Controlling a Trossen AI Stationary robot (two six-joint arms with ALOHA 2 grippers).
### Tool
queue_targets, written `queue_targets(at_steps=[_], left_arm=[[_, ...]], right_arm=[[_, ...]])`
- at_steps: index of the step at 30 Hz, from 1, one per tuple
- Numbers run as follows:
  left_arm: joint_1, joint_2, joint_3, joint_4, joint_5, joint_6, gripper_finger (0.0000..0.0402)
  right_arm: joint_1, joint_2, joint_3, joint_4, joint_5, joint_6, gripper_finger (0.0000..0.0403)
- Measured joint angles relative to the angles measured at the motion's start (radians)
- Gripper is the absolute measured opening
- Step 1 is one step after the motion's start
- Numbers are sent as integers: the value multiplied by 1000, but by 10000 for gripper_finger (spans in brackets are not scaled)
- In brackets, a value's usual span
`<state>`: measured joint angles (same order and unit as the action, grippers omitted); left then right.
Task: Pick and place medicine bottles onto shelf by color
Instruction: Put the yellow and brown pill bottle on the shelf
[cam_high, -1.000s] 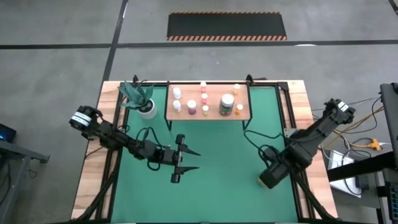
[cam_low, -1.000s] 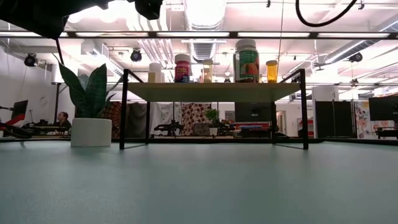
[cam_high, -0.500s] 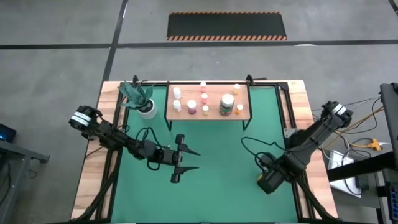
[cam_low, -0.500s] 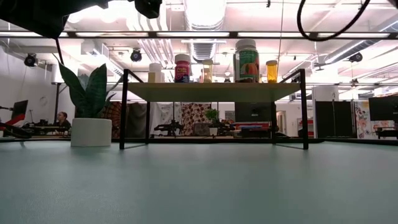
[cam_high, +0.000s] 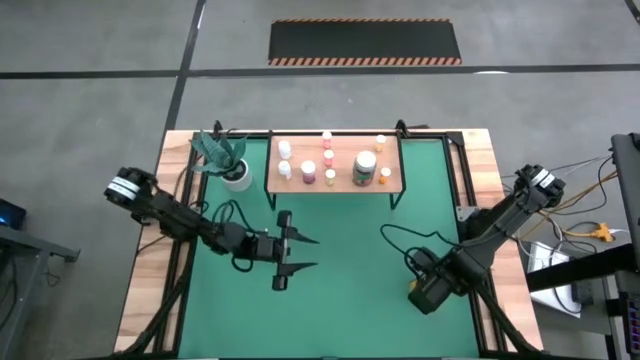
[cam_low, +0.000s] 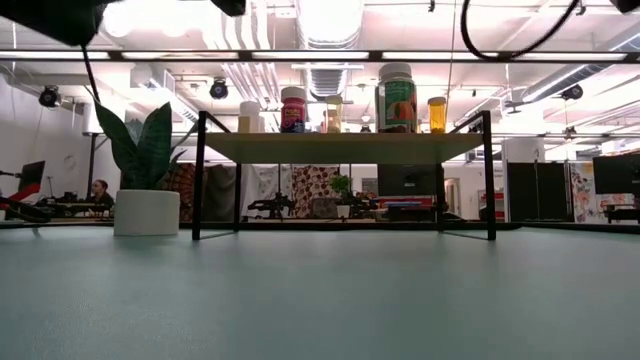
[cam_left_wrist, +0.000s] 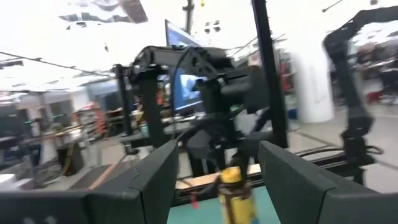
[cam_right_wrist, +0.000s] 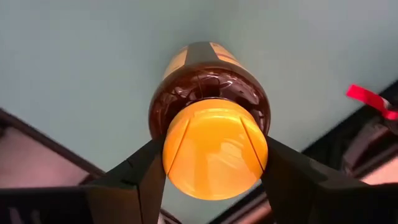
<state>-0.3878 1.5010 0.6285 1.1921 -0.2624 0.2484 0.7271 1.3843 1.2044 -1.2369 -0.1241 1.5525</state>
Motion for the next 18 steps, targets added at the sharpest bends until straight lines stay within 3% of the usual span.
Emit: queue_targets(at_steps=[8, 18], left_arm=[[0, -190, 0, -297, -69, 50, 206], [0, -324, -1, -551, -116, 49, 206]], right_arm=[[-45, 23, 63, 127, 77, -66, 216], [-223, 189, 271, 82, 73, -379, 212]])
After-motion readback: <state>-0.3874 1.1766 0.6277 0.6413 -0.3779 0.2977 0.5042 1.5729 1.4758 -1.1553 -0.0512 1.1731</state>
